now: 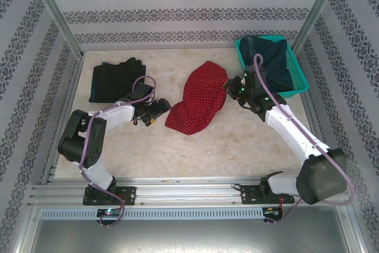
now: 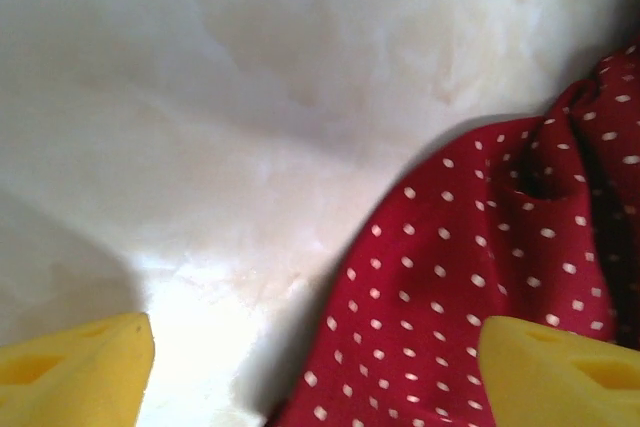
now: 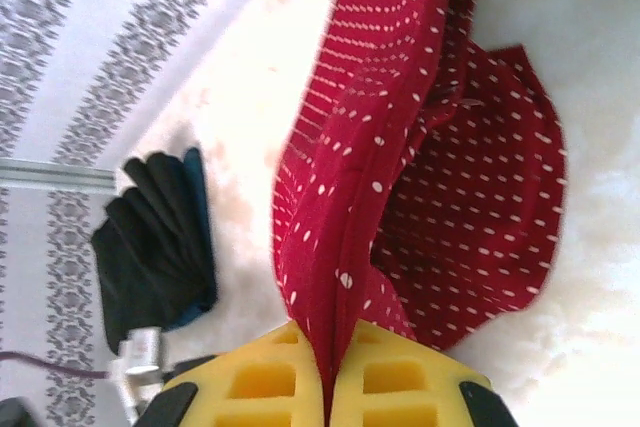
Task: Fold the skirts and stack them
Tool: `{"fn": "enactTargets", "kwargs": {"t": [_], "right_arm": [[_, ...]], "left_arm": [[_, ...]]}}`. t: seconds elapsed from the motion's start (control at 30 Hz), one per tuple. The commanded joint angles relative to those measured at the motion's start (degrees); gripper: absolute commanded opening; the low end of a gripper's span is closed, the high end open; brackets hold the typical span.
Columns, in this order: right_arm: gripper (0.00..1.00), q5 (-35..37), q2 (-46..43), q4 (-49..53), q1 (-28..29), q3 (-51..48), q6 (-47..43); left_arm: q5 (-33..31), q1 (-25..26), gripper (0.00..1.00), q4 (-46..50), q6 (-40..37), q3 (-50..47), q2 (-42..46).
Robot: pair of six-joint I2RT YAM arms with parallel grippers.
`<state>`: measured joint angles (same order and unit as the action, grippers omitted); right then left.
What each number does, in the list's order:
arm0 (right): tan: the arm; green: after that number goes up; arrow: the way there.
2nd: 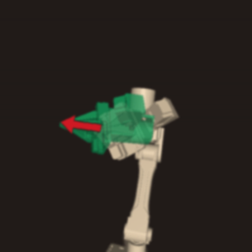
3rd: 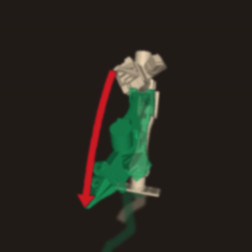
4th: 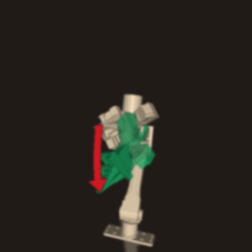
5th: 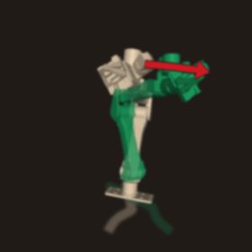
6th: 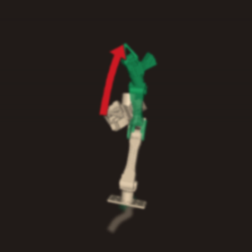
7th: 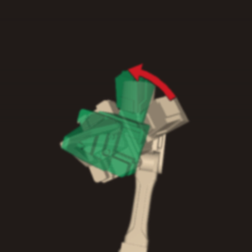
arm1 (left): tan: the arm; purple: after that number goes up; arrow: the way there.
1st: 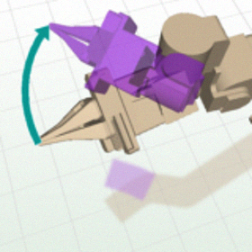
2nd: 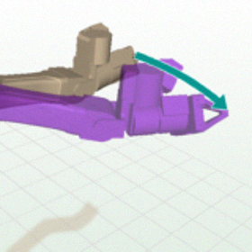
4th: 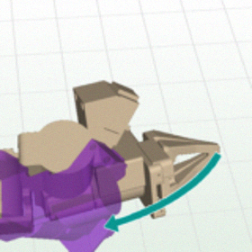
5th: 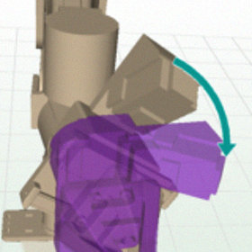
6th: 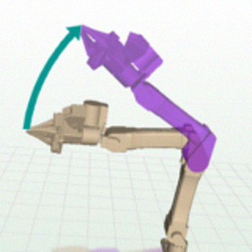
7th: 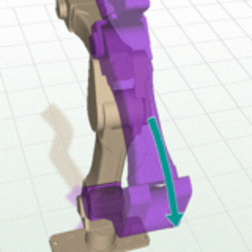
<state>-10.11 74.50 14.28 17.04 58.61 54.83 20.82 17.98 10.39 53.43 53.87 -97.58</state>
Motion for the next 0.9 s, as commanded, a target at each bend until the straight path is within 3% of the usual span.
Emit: {"fn": "enactTargets", "kwargs": {"t": [0.0,0.2,0.4,0.63,0.87], "right_arm": [[0.0,2.4,0.4,3.6,0.2,0.8,-1.5],[0.0,1.8,0.0,0.0,0.6,2.1,0.7],[0.0,1.1,4.4,-3.0,4.2,10.6,0.1],[0.0,1.7,6.0,-4.8,4.9,12.1,0.1],[0.0,3.3,4.6,-5.3,4.8,9.8,0.3]], "left_arm": [[6.4,0.1,0.8,-6.0,1.2,0.2,-0.9],[7.9,1.1,0.79,-6.2,2.6,-2.8,2.0],[10.9,1.8,0.78,-6.1,1.1,-3.6,1.3],[14.8,3.7,0.68,-17.3,10.9,-6.3,-1.4],[14.3,6.1,0.64,-11.0,10.2,-6.9,-0.4]]}}
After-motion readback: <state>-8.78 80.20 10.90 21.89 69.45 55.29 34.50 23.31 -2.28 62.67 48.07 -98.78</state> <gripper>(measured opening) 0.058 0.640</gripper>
